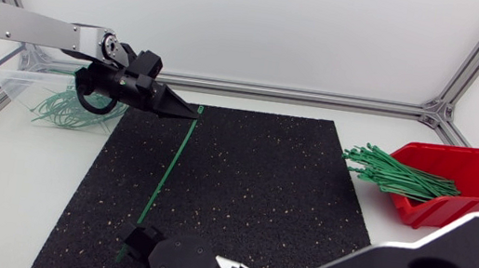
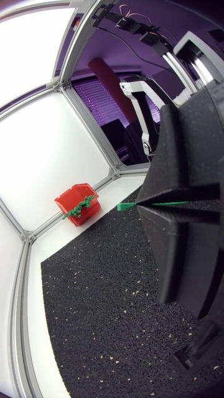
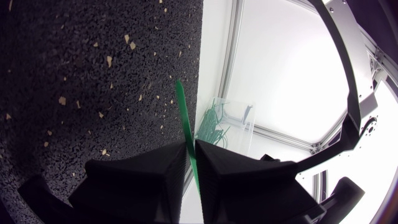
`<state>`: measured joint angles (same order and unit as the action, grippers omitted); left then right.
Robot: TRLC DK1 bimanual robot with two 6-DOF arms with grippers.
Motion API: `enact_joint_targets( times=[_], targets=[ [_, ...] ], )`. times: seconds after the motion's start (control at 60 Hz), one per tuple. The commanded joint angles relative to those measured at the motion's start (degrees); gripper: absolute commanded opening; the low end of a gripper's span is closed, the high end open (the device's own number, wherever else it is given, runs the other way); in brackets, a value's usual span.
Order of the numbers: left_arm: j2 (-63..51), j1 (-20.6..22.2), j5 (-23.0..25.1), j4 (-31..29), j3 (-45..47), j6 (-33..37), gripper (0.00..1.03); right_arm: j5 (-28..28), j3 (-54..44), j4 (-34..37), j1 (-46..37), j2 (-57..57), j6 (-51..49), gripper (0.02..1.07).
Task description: Take a green cable tie from the red box, thread the tail through the head to close it, then place it in the transparent bin on the left.
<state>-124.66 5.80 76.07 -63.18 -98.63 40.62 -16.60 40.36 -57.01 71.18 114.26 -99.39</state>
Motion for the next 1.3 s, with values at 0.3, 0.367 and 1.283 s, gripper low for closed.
enact_joint_targets(
  times=[0.3,0.367,1.283],
  targets=[
    [-1.55,-0.18,4.17,-5.38,0.98,6.93,0.03,-0.19,-0.28,0.15,1.24,1.06,-0.8,0.08],
    [-2.6,-0.27,4.61,-8.54,-0.25,10.0,0.03,-0.19,-0.28,0.15,1.24,0.97,-0.8,0.08],
    [2.58,-1.06,5.58,-15.13,0.81,18.35,0.03,3.68,19.49,53.5,-6.14,-12.48,39.8,0.08]
  ],
)
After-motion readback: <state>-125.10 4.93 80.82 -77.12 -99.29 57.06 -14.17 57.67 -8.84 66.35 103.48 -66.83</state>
